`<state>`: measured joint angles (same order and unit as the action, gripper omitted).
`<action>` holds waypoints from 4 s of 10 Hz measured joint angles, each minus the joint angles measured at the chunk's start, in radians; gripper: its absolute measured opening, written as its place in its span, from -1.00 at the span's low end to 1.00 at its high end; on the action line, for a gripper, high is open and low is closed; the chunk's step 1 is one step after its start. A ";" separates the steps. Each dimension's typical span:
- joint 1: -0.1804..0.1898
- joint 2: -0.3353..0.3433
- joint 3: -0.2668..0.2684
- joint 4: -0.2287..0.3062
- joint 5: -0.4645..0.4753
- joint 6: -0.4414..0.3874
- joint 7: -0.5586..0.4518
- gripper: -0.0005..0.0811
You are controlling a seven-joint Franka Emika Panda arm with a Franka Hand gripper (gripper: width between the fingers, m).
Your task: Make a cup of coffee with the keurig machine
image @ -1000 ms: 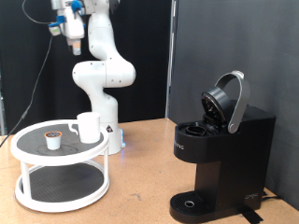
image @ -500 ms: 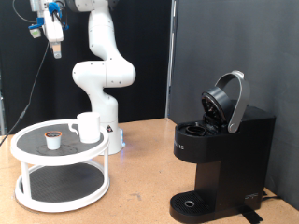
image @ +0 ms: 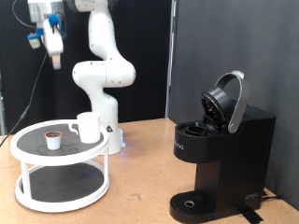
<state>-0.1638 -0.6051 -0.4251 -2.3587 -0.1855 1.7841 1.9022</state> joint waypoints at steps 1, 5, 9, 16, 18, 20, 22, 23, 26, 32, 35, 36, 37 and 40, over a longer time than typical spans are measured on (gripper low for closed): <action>-0.009 0.002 -0.001 -0.049 -0.021 0.072 0.006 0.81; -0.036 0.021 -0.018 -0.226 -0.076 0.312 0.012 0.81; -0.072 0.075 -0.049 -0.369 -0.141 0.557 0.014 0.81; -0.098 0.190 -0.051 -0.429 -0.144 0.709 0.019 0.81; -0.098 0.207 -0.051 -0.430 -0.144 0.718 0.019 0.81; -0.098 0.214 -0.051 -0.430 -0.141 0.719 0.019 0.56; -0.098 0.214 -0.051 -0.430 -0.139 0.719 0.019 0.23; -0.098 0.214 -0.051 -0.430 -0.137 0.719 0.019 -0.11; -0.096 0.186 -0.051 -0.393 -0.076 0.589 -0.018 -0.11; -0.094 0.114 -0.051 -0.282 -0.008 0.337 -0.106 -0.11; -0.057 0.111 -0.048 -0.231 0.155 0.255 -0.106 -0.11; -0.030 0.107 -0.048 -0.212 0.237 0.224 -0.106 -0.11; -0.004 0.103 -0.044 -0.204 0.310 0.216 -0.095 -0.11; 0.009 0.101 0.045 -0.217 0.345 0.276 0.064 -0.11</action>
<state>-0.1546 -0.5043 -0.3804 -2.5756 0.1597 2.0605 1.9664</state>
